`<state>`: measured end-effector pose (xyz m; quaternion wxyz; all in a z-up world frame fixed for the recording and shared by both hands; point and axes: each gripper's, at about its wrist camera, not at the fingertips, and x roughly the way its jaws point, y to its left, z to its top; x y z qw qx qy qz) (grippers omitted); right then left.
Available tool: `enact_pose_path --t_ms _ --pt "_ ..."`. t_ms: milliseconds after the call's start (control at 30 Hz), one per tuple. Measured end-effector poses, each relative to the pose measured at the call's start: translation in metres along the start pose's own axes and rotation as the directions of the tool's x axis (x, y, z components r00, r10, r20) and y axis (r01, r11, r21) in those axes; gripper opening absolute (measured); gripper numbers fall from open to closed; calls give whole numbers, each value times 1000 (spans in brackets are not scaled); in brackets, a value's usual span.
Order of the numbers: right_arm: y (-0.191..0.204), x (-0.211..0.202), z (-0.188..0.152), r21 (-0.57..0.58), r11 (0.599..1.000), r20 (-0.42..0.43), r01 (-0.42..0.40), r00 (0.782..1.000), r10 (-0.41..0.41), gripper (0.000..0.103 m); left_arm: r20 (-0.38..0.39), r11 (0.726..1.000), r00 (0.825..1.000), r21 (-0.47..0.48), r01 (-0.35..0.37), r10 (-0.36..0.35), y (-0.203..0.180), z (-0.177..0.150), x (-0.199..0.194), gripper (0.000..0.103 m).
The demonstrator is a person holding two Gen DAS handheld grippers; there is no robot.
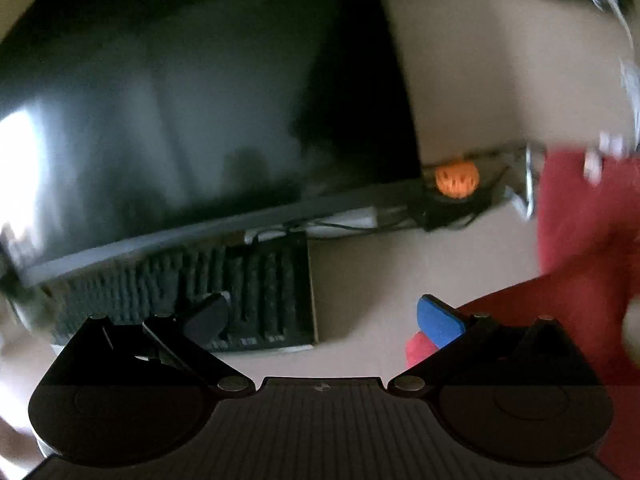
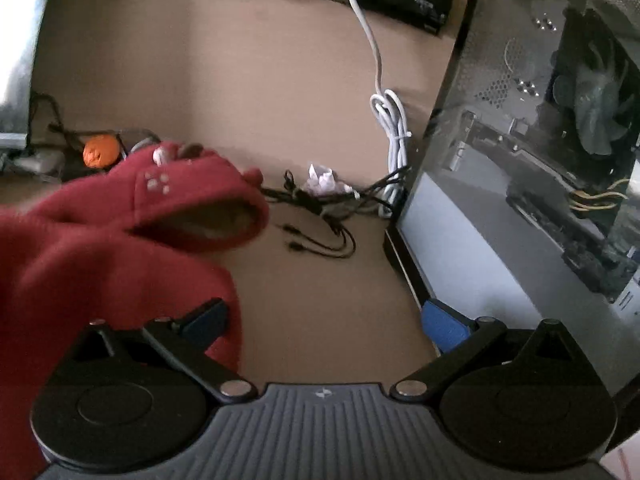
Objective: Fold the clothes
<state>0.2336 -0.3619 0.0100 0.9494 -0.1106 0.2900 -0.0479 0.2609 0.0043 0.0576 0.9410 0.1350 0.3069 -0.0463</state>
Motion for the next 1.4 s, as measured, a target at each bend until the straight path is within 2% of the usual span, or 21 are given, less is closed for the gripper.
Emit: enact_pose_path --t_ms 67,133,167,200,233,267,300,333,367,400,500,533,633,733,800,933,1000,1067,1167,1233,1400 --pt "-10 -8 4 21 998 10 -59 998 59 103 14 994 996 -57 91 -91 6 0 -9 103" --pt "-20 -12 14 98 978 31 -184 983 182 103 34 977 983 -113 182 -179 12 0 -18 103" --pt "-26 -15 19 162 949 42 -272 962 269 103 45 964 974 -140 227 -223 15 -1 -23 103" --pt "-31 -17 24 224 905 60 -361 932 357 103 58 948 962 -166 271 -265 19 -1 -27 103" --pt "-32 -18 28 282 846 86 -453 890 448 103 72 929 949 -191 316 -308 21 -1 -31 103" --pt "-31 -18 32 329 784 113 -527 846 521 103 82 906 927 -198 375 -366 16 -3 -31 103" --pt "-23 -16 32 353 742 123 -570 815 567 103 93 879 902 -205 432 -422 12 -5 -30 103" --pt "-10 -11 31 354 729 113 -586 800 589 103 108 858 883 -211 469 -457 6 -4 -29 103" --pt "3 -4 27 338 744 94 -577 807 584 103 115 843 870 -215 493 -479 -4 -5 -23 103" --pt "18 5 20 316 772 69 -551 825 561 103 111 844 871 -214 492 -479 -12 -4 -18 103" --pt "58 33 -2 253 842 2 -478 870 493 103 59 892 922 -237 386 -383 -29 -11 21 103" --pt "63 41 -11 249 847 -12 -470 873 488 103 44 890 926 -264 372 -374 -30 -15 31 103" --pt "63 44 -22 238 839 18 -489 866 499 103 -1 883 938 -339 325 -346 -33 -28 61 103" --pt "56 47 -25 271 812 47 -517 849 526 103 19 911 948 -269 311 -318 -43 -36 64 103" --pt "56 46 -28 281 806 67 -521 849 525 103 17 930 957 -229 287 -291 -52 -37 65 103" --pt "56 39 -30 287 806 82 -518 851 519 103 17 948 968 -195 250 -251 -61 -36 62 103" --pt "57 40 -27 284 809 57 -514 852 521 103 21 951 970 -194 243 -243 -60 -37 59 103" --pt "61 38 -22 264 825 -6 -499 855 519 103 22 953 972 -190 235 -235 -60 -38 57 103" --pt "73 35 -14 160 864 -100 -477 863 495 103 23 956 973 -186 228 -228 -59 -38 55 103" --pt "77 38 -13 128 872 -111 -473 866 487 103 26 955 973 -187 229 -228 -59 -39 55 103" --pt "76 35 -21 141 872 -91 -468 871 482 103 33 953 972 -192 233 -231 -57 -40 55 103"
